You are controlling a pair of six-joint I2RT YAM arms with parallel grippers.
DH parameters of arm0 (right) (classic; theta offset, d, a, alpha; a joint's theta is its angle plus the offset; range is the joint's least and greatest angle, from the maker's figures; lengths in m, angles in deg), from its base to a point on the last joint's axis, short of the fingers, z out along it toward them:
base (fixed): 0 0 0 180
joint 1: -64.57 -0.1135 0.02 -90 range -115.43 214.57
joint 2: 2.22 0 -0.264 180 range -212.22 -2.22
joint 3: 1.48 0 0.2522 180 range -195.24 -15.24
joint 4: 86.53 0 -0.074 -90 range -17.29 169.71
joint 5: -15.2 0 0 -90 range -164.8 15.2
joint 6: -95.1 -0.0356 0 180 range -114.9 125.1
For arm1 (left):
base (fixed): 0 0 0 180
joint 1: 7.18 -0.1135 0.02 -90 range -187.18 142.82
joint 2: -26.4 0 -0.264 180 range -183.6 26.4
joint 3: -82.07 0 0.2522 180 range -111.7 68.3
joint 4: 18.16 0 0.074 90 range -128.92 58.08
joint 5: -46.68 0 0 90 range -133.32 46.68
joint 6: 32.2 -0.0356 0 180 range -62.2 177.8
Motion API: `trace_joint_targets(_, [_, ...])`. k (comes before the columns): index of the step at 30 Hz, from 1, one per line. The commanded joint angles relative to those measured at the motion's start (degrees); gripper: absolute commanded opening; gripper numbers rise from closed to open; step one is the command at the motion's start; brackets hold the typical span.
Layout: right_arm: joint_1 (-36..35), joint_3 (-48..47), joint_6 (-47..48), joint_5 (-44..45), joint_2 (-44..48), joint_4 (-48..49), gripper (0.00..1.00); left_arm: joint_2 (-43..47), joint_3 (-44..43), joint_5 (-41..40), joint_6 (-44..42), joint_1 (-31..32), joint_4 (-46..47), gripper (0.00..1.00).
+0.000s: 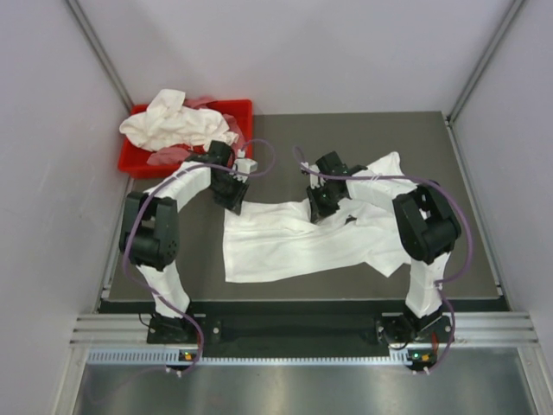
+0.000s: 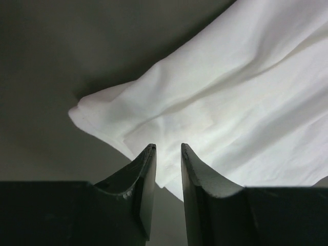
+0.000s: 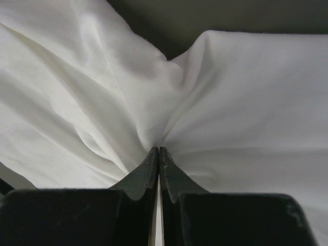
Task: Fold and stack the t-shirts
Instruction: Fold the tshirt
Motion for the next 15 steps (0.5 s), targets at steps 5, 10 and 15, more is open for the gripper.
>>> trace_joint_targets(5, [-0.9, -2.4, -0.7, 0.7, 1.3, 0.8, 0.00, -2.3, 0.9, -7.8, -1.1, 2.3, 3.2, 0.31])
trace_joint_targets(10, [-1.0, -2.4, -0.6, 0.4, 0.9, 0.9, 0.00, -0.7, 3.1, -10.0, -1.2, 2.3, 5.7, 0.37])
trace_joint_targets(15, [-1.0, -2.4, -0.7, 0.3, 0.4, 1.0, 0.00, 0.4, 3.4, -9.5, 0.1, 2.2, 8.4, 0.38])
